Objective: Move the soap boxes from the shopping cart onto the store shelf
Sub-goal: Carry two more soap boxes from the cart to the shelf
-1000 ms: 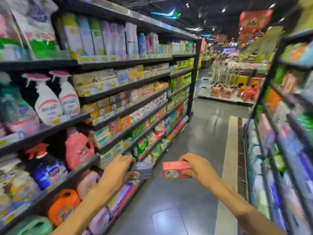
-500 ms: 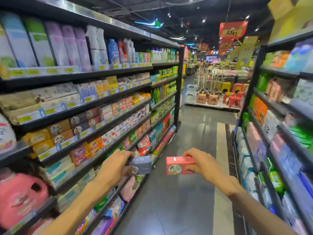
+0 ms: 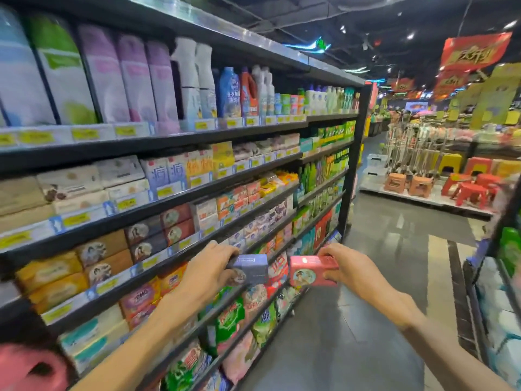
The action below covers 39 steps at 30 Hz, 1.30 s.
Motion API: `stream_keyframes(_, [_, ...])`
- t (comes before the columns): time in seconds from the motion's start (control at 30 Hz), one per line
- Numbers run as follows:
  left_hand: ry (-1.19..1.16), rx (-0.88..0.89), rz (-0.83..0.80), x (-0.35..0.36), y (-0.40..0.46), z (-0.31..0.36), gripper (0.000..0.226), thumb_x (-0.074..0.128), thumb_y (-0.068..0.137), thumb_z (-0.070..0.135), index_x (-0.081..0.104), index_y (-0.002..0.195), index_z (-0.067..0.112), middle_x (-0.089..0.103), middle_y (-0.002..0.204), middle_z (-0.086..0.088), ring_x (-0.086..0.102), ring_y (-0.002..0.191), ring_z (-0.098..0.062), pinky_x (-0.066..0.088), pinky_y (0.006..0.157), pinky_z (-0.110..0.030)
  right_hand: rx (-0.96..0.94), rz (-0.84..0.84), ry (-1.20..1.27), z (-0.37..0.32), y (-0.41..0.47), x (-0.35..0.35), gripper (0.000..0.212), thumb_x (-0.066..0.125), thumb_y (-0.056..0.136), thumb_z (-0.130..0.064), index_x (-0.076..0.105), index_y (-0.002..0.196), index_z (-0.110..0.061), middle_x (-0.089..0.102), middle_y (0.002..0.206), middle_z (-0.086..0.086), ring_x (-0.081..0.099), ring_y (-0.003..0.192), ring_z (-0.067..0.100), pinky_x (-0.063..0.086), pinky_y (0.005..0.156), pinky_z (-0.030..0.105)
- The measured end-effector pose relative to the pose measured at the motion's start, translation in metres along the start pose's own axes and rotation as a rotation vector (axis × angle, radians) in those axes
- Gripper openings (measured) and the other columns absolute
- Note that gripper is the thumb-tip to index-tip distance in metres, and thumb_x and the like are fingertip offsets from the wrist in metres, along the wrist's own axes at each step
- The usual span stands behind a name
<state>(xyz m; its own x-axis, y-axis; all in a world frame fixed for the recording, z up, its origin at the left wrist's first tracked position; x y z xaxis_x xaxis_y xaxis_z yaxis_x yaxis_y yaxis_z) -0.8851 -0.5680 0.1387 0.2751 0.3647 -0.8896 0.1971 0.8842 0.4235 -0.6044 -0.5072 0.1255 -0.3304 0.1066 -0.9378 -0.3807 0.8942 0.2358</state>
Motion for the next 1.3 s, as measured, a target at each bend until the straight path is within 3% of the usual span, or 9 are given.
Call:
stream_keyframes(0.17, [0.093, -0.139, 0.05, 0.002, 0.028, -0.064, 0.037, 0.075, 0.08, 0.024, 0.056, 0.112, 0.029, 0.059, 0.104, 0.01, 0.05, 0.1, -0.017, 0.044, 0.076, -0.034, -0.154, -0.026, 0.092, -0.02, 0.106, 0.03, 0.045, 0.077, 0.08, -0.032, 0.058, 0.121, -0.031, 0.06, 0.113, -0.013, 0.061, 0.101, 0.014, 0.05, 0.083, 0.037])
stream_keyframes(0.4, [0.209, -0.515, 0.153, -0.023, 0.029, -0.145, 0.038, 0.074, 0.085, 0.028, 0.056, 0.119, 0.029, 0.058, 0.105, 0.006, 0.052, 0.105, -0.02, 0.051, 0.077, -0.041, -0.449, -0.09, 0.163, -0.089, 0.237, 0.069, 0.044, 0.077, 0.081, -0.031, 0.058, 0.12, -0.032, 0.061, 0.112, -0.015, 0.063, 0.097, 0.013, 0.048, 0.078, 0.031])
stream_keyframes(0.67, [0.309, -0.823, 0.255, -0.037, -0.01, -0.205, 0.044, 0.075, 0.084, 0.03, 0.054, 0.122, 0.032, 0.053, 0.101, 0.008, 0.059, 0.096, -0.018, 0.048, 0.072, -0.032, -0.702, -0.125, 0.25, -0.182, 0.307, 0.115, 0.046, 0.078, 0.08, -0.034, 0.059, 0.122, -0.029, 0.064, 0.116, -0.01, 0.063, 0.104, 0.017, 0.051, 0.083, 0.037])
stream_keyframes(0.73, [0.324, -0.857, 0.247, -0.036, -0.012, -0.218, 0.043, 0.073, 0.086, 0.034, 0.053, 0.124, 0.032, 0.054, 0.104, 0.007, 0.059, 0.1, -0.019, 0.052, 0.074, -0.034, -0.738, -0.126, 0.274, -0.201, 0.316, 0.125, 0.047, 0.078, 0.08, -0.034, 0.058, 0.123, -0.03, 0.064, 0.117, -0.01, 0.062, 0.106, 0.017, 0.051, 0.085, 0.037])
stream_keyframes(0.87, [0.414, -0.865, 0.202, -0.034, -0.005, -0.241, 0.042, 0.073, 0.085, 0.035, 0.059, 0.124, 0.028, 0.061, 0.115, 0.006, 0.051, 0.116, -0.017, 0.052, 0.084, -0.036, -0.779, -0.11, 0.308, -0.227, 0.331, 0.139, 0.045, 0.078, 0.079, -0.033, 0.058, 0.119, -0.033, 0.061, 0.109, -0.016, 0.062, 0.098, 0.012, 0.046, 0.074, 0.027])
stream_keyframes(1.07, [0.434, -0.848, 0.183, -0.017, 0.007, -0.266, 0.051, 0.076, 0.082, 0.031, 0.058, 0.129, 0.028, 0.067, 0.118, 0.004, 0.056, 0.116, -0.021, 0.053, 0.088, -0.037, -0.764, -0.104, 0.291, -0.243, 0.349, 0.153, 0.05, 0.075, 0.082, -0.035, 0.056, 0.127, -0.03, 0.061, 0.118, -0.012, 0.063, 0.102, 0.013, 0.051, 0.081, 0.031])
stream_keyframes(1.17, [0.469, -0.837, 0.115, -0.001, 0.009, -0.277, 0.051, 0.079, 0.079, 0.03, 0.06, 0.126, 0.025, 0.068, 0.114, 0.002, 0.059, 0.111, -0.023, 0.055, 0.082, -0.037, -0.767, -0.093, 0.283, -0.248, 0.351, 0.16, 0.05, 0.074, 0.082, -0.036, 0.056, 0.128, -0.03, 0.062, 0.12, -0.01, 0.063, 0.104, 0.015, 0.051, 0.082, 0.033])
stream_keyframes(1.3, [0.539, -0.846, 0.05, 0.018, -0.001, -0.286, 0.046, 0.087, 0.068, 0.03, 0.069, 0.109, 0.021, 0.067, 0.095, 0.003, 0.062, 0.089, -0.022, 0.056, 0.059, -0.035, -0.764, -0.098, 0.261, -0.254, 0.353, 0.17, 0.047, 0.073, 0.084, -0.034, 0.056, 0.128, -0.029, 0.064, 0.117, -0.007, 0.064, 0.103, 0.018, 0.051, 0.081, 0.034])
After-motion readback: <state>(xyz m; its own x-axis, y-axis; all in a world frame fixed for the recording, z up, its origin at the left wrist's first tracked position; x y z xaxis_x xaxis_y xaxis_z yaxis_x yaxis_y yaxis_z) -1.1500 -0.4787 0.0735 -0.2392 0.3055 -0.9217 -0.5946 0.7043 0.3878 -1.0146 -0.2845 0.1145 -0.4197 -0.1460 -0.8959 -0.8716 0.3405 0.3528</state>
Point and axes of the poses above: each hand's wrist, its own y-axis towards the middle knuckle, its own x-axis out of the palm, z = x × y, the point moved 10 cm from there along y, towards the middle knuckle
